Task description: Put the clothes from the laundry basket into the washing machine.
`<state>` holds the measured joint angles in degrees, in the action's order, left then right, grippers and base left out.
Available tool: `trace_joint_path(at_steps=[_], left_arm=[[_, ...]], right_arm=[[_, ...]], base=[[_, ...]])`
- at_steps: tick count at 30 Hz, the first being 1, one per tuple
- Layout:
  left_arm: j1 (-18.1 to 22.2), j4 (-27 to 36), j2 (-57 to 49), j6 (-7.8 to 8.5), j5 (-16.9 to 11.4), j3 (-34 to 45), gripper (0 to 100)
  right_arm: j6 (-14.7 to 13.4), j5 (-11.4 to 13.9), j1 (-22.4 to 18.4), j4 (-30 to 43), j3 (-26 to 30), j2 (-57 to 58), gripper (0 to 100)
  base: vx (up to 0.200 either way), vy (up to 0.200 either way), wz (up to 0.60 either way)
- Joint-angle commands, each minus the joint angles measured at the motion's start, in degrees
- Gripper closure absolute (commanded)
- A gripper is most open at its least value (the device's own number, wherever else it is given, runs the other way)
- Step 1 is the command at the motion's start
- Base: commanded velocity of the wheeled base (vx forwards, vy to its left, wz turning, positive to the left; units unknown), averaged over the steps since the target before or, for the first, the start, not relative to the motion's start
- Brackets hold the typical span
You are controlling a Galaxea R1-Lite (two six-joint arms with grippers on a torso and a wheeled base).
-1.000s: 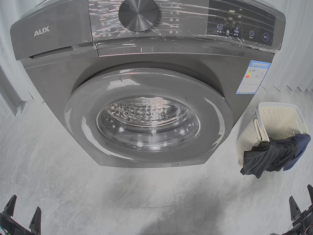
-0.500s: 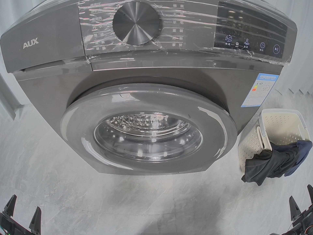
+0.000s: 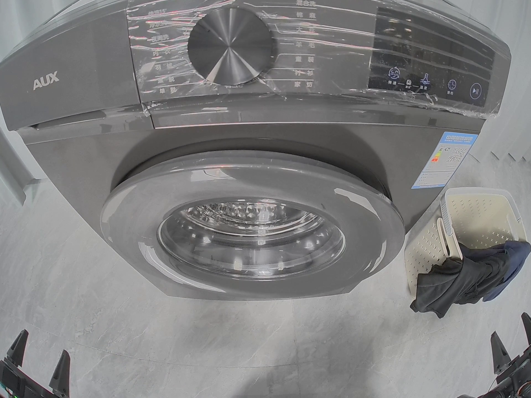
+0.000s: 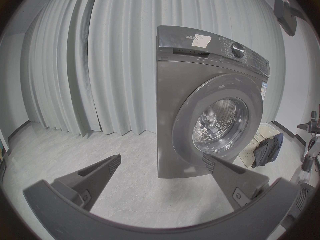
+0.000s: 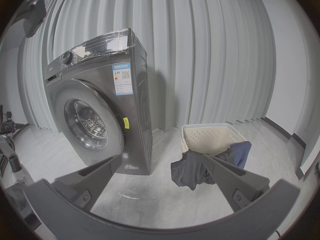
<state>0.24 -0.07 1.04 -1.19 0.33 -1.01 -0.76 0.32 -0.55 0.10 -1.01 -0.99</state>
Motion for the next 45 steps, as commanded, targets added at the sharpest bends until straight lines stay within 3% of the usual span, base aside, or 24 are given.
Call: trace_joint_path(at_steps=[1,3,5,7,9,13,14,15,16,17,18,23,26,28,35,40,43,45], left_arm=[[-0.1,0.0,-0.8,-0.04,0.0,1.0,0],[0.0,0.0,-0.8,-0.04,0.0,1.0,0],[0.0,0.0,-0.8,-0.04,0.0,1.0,0],[0.0,0.0,-0.8,-0.04,0.0,1.0,0],[0.0,0.0,-0.8,-0.04,0.0,1.0,0],[0.0,0.0,-0.8,-0.04,0.0,1.0,0],[0.0,0.0,-0.8,-0.04,0.0,1.0,0],[-0.1,0.0,-0.8,-0.04,0.0,1.0,0],[0.0,0.0,-0.8,-0.04,0.0,1.0,0],[0.0,0.0,-0.8,-0.04,0.0,1.0,0],[-0.1,0.0,-0.8,-0.04,0.0,1.0,0],[-0.1,0.0,-0.8,0.05,0.0,1.0,0],[-0.1,0.0,-0.8,0.05,-0.1,1.0,0],[-0.1,0.0,-0.8,0.05,-0.1,1.0,0],[0.0,0.0,-0.8,0.05,-0.1,1.0,0],[0.0,0.0,-0.8,0.05,-0.1,1.0,0],[-0.1,0.0,-0.8,0.05,-0.1,1.0,0],[-0.1,0.0,-0.8,0.05,-0.1,1.0,0]], right_arm=[[0.1,0.0,0.0,-0.6,1.0,0.3,0],[0.3,0.3,0.0,-1.5,0.2,0.4,0],[0.3,2.0,0.0,-3.1,-8.0,-0.4,0],[0.4,3.2,-0.2,-1.7,-11.8,-3.1,0],[0.4,5.9,0.1,1.3,-14.5,-8.0,0],[0.3,12.7,0.1,1.0,-14.3,-17.6,0],[0.3,13.3,0.2,0.8,-14.3,-18.3,0],[-0.5,17.1,0.3,-0.2,-14.8,-22.7,0],[-1.2,19.3,0.3,-1.2,-14.9,-25.1,0],[-1.5,19.8,0.3,-1.5,-14.9,-25.9,0],[-3.4,22.0,0.1,-4.6,-14.8,-30.7,0],[-2.8,22.6,2.3,-10.5,-14.4,-38.6,0],[-3.5,21.9,10.0,-13.3,-15.3,-42.3,0],[-4.4,21.7,12.0,-15.0,-15.8,-44.6,0],[-5.0,20.8,14.2,-27.3,-16.0,-56.2,0],[-4.9,20.5,17.2,-31.1,-18.6,-61.7,0],[-4.9,18.7,18.7,-31.2,-19.9,-63.3,0],[-4.9,16.0,21.7,-31.3,-21.7,-66.4,0]], base=[[0.000,0.000,0.00],[0.000,0.000,0.00],[0.000,0.000,0.00],[0.000,0.000,0.00],[0.000,0.000,0.00],[0.000,0.000,0.00],[0.000,0.000,0.00],[0.000,0.000,0.00],[0.000,0.000,0.00],[0.000,0.000,0.00],[0.000,0.000,0.00],[0.000,0.000,0.00],[0.000,0.000,0.00],[0.000,0.000,0.00],[0.000,0.000,0.00],[0.000,0.000,0.00],[0.000,0.000,0.00],[0.000,0.000,0.00]])
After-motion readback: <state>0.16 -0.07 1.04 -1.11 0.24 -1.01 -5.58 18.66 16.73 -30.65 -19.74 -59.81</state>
